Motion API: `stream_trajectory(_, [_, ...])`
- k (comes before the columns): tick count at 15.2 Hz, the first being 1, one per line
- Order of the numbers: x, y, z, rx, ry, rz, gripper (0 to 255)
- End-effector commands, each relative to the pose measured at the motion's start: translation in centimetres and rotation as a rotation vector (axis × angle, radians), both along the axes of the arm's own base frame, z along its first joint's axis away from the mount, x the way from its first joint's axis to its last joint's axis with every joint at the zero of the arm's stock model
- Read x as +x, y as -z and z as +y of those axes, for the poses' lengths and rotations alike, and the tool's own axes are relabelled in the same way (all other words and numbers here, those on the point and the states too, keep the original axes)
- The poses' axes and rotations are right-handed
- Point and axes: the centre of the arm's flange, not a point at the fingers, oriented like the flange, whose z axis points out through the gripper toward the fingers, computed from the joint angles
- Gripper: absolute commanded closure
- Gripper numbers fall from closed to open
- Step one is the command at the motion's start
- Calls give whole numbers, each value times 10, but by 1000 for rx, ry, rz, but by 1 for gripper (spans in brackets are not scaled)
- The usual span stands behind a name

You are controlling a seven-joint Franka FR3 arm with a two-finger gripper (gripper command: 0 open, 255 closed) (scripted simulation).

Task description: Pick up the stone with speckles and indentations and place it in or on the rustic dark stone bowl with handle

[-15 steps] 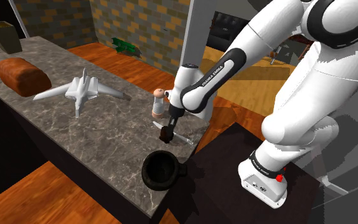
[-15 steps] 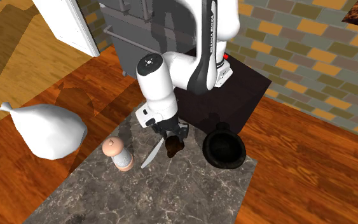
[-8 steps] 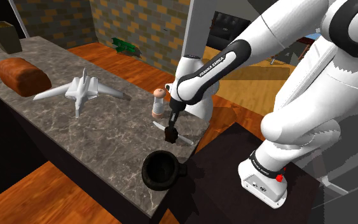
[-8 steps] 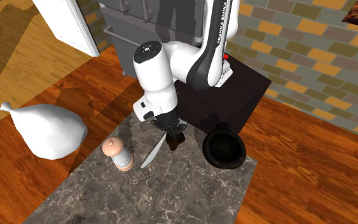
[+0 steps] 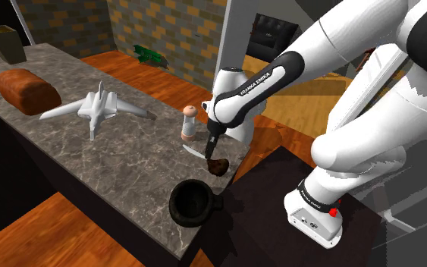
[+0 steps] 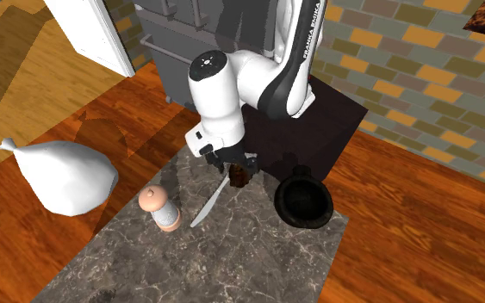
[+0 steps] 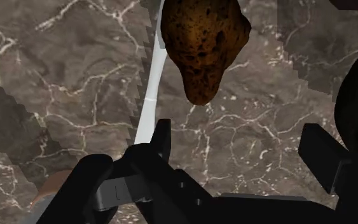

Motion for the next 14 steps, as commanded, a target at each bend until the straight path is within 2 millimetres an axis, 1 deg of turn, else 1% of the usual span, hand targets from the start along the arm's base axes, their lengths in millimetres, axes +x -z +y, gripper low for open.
stream_trajectory(1, [-15, 9, -7, -48, 18, 12, 0])
stream_trajectory(5, [-49, 31, -21, -146, 53, 38, 0])
stream_trajectory(6, [-51, 32, -22, -152, 55, 40, 0])
stream_trajectory(12, [-54, 64, -23, -152, 55, 40, 0])
stream_trajectory(13, [-55, 72, -23, -152, 55, 40, 0])
stream_trajectory(14, [-55, 72, -23, -152, 55, 40, 0])
